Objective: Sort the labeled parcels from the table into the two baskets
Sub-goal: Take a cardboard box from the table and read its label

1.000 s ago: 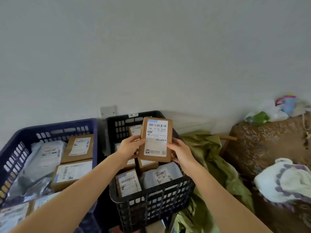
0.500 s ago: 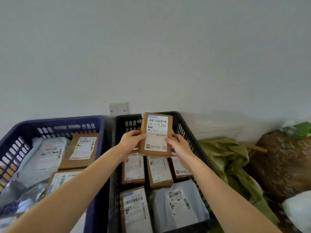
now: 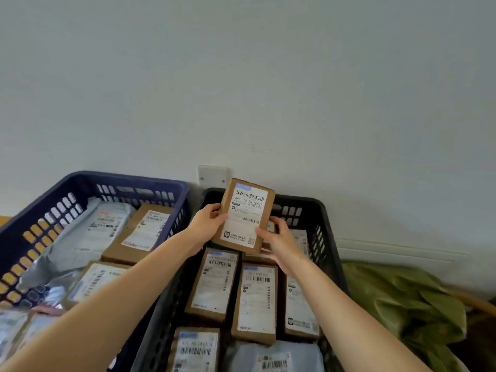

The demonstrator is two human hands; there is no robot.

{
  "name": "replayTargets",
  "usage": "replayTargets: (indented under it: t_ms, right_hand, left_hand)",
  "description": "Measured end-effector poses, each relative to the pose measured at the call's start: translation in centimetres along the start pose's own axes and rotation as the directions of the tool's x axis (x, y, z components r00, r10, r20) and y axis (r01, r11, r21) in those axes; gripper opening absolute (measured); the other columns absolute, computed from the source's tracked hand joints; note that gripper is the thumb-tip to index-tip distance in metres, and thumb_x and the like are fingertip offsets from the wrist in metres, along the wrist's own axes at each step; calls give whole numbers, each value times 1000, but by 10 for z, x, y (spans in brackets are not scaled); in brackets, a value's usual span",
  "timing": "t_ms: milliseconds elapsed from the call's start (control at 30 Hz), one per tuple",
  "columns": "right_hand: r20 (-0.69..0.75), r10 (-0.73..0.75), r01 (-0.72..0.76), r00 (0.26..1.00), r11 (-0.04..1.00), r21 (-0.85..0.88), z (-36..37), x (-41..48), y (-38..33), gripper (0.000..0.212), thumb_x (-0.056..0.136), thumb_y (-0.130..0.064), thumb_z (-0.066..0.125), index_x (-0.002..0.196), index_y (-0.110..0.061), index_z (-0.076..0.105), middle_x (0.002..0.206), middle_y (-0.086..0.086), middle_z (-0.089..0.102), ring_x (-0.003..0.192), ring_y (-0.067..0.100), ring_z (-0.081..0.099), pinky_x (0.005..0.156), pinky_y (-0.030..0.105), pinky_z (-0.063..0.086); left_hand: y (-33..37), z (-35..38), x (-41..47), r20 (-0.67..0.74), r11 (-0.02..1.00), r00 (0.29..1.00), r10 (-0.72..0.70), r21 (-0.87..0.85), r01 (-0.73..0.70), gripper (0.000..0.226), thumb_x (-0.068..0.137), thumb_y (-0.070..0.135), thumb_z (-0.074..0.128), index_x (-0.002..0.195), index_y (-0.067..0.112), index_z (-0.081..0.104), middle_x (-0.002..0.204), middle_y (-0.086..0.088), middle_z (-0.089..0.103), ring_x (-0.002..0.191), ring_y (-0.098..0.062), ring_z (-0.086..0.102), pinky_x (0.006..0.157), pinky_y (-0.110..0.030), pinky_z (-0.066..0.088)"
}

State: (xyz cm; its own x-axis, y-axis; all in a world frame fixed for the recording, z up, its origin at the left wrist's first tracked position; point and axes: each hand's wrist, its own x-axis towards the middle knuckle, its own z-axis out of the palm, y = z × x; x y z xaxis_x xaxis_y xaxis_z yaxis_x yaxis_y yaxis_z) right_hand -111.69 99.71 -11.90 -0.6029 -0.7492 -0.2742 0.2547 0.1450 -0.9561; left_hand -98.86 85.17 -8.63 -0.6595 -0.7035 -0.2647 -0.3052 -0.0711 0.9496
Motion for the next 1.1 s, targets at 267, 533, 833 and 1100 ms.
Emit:
replayTargets:
  t_ms: [267, 533, 833, 1100]
  right_hand:
    - [107, 16, -12, 994, 999, -46, 1, 41, 2, 59, 86, -23, 70, 135, -25, 36, 129, 7, 57, 107, 22, 64, 69, 30, 58]
    - [181, 139, -135, 974, 990, -34, 1, 57, 9, 78, 76, -32, 79, 139, -25, 34, 122, 2, 64, 103, 18, 67, 90, 40, 55]
    - [239, 165, -181, 957, 982, 48, 13, 67, 16, 65, 79, -14, 76, 134, -22, 42, 116, 5, 69, 101, 22, 69, 83, 36, 57]
    - [151, 120, -104, 981, 988, -111, 15, 65, 29, 75, 75, -24, 81, 137, -26, 38, 119, -1, 66, 101, 15, 68, 76, 27, 54]
  left_hand:
    - [-3, -3, 19, -112, 998, 992, -62, -24, 60, 44, 99, 22, 50, 141, 11, 41, 122, -8, 62, 105, -24, 64, 93, -48, 53]
    - [-4, -7, 30, -79, 992, 989, -125, 8, 126, 41, 100, 25, 47, 139, 13, 40, 120, -8, 62, 103, -23, 63, 88, -42, 54]
    - [1, -16, 39, -101, 982, 991, -83, 160, 99, 45, 99, 23, 48, 139, 9, 34, 112, -3, 61, 93, -15, 64, 70, -28, 56]
    - [-10, -17, 34, -55, 957, 995, -79, 274, 91, 34, 102, 24, 40, 132, 10, 32, 102, 4, 57, 87, -8, 60, 57, -18, 49]
